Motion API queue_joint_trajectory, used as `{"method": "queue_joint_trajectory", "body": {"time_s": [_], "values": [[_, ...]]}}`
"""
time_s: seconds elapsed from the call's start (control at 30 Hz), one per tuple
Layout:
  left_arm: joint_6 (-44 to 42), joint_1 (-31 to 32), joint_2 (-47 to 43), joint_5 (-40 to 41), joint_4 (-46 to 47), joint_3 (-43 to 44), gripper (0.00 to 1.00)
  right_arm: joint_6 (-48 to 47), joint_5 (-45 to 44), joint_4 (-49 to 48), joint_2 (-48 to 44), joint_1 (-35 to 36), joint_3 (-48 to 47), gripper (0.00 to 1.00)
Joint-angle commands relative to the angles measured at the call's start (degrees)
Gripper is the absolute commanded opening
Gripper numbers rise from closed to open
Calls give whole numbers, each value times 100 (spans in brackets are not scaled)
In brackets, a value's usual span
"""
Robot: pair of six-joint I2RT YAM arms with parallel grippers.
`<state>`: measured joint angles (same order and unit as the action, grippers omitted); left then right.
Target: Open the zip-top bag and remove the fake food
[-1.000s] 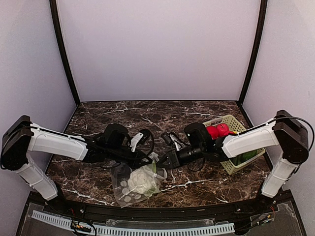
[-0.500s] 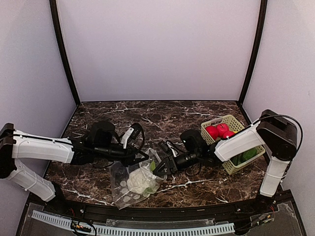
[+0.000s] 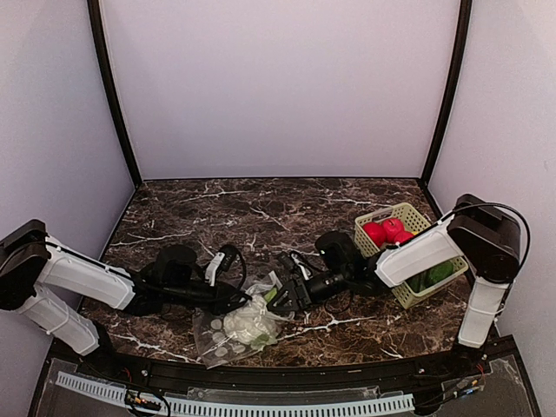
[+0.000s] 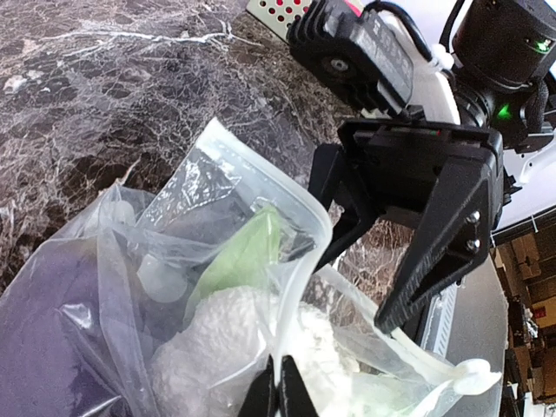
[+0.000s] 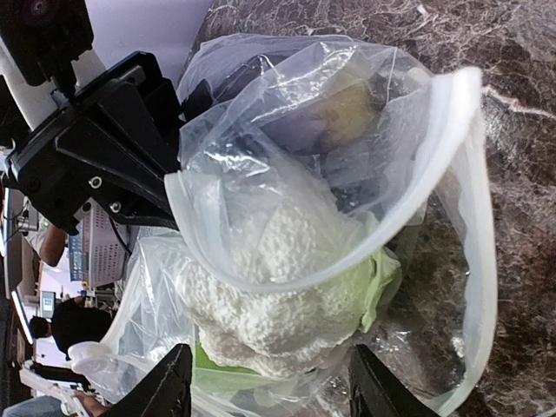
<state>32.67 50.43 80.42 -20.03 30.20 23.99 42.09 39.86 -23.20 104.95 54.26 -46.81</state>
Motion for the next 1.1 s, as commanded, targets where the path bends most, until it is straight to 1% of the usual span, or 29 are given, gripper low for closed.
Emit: {"method": "queue_joint_trajectory", "body": {"time_s": [0.0, 0.23, 0.27, 0.33, 0.4, 0.6, 0.83, 0.9, 0.93, 1.0, 1.07], "values": [[255, 23, 430, 144, 285, -307, 1, 213, 218, -368, 187, 158, -126, 62], [264, 28, 483, 142, 446, -327, 1, 396, 214, -482, 570, 179, -264, 62], [270, 28, 488, 150, 457, -332, 1, 439, 215, -478, 645, 180, -330, 64], [282, 28, 510, 166, 486, -346, 1, 544, 242, -532, 775, 181, -424, 73], [295, 28, 547, 151, 532, -358, 1, 671, 295, -665, 868, 188, -495, 76], [347, 32, 712, 89, 704, -371, 1, 1278, 459, -1319, 1114, 207, -601, 71], [348, 53, 824, 44, 786, -370, 1, 1863, 242, -1752, 1162, 200, -559, 73], [358, 58, 844, 30, 813, -379, 1, 1989, 196, -1934, 1191, 199, -543, 70], [366, 62, 861, 23, 821, -378, 1, 2033, 205, -1994, 1224, 200, -555, 67], [371, 68, 883, 13, 847, -371, 1, 2136, 240, -2173, 1307, 195, -562, 57], [368, 71, 887, 10, 837, -361, 1, 2222, 328, -2320, 1373, 201, -575, 51]]}}
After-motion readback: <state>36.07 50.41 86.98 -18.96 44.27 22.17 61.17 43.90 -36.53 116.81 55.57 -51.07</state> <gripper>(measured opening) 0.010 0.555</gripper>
